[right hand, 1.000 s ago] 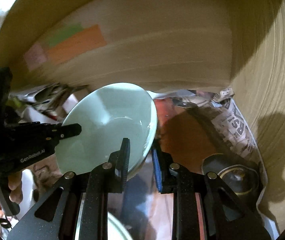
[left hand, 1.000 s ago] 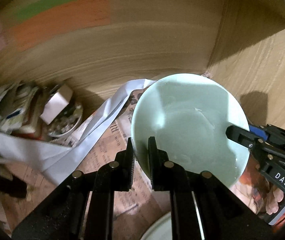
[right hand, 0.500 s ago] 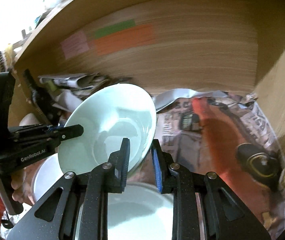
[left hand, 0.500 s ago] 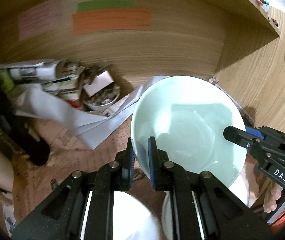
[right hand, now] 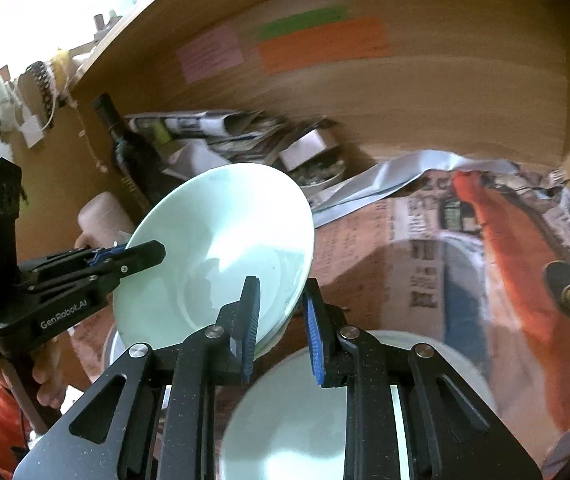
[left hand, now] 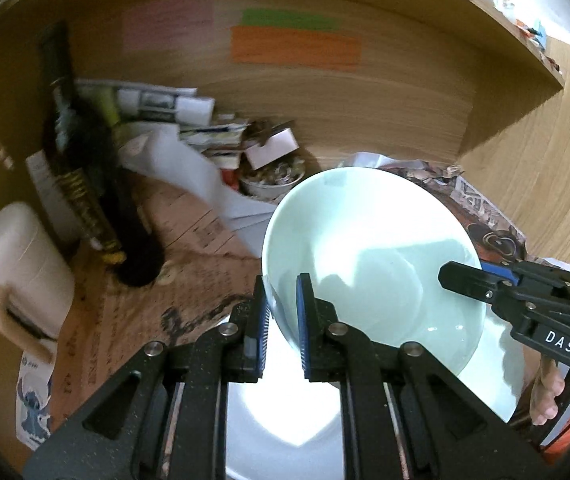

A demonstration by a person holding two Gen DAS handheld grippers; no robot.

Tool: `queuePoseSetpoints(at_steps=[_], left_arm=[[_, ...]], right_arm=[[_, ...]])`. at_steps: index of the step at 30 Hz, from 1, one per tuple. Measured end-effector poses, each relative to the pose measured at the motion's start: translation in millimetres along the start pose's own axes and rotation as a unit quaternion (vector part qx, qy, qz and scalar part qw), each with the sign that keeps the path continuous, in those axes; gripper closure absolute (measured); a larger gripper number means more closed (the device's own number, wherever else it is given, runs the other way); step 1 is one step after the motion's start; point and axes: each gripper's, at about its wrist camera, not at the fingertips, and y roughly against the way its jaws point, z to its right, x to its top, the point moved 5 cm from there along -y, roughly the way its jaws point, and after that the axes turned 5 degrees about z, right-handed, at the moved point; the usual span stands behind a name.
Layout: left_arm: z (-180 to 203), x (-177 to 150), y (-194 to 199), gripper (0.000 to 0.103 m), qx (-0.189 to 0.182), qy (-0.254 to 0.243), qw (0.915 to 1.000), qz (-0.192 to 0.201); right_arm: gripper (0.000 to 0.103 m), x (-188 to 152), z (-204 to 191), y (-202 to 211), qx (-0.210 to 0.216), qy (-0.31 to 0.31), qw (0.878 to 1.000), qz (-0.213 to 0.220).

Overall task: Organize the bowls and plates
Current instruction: 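Carry the mint green bowl over the nested dotted bowl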

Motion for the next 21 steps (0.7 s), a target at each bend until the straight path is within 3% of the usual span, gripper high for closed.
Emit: queuePoseSetpoints(at_steps=[7,21], left_arm=[[-28.1,-22.4,16.7,0.091,0.012,0.023,0.9997,0.001],[-44.3,-61.3,26.2,0.091,0.018,0.041,0.9987,-0.023]], right_arm=[[0.083,-12.2,-25.5,-11.6,0.025,0.013,0.999,-0.015],[0.083,-34.6,-51.7,-19.9,0.032,0.037,0.998,-0.039]])
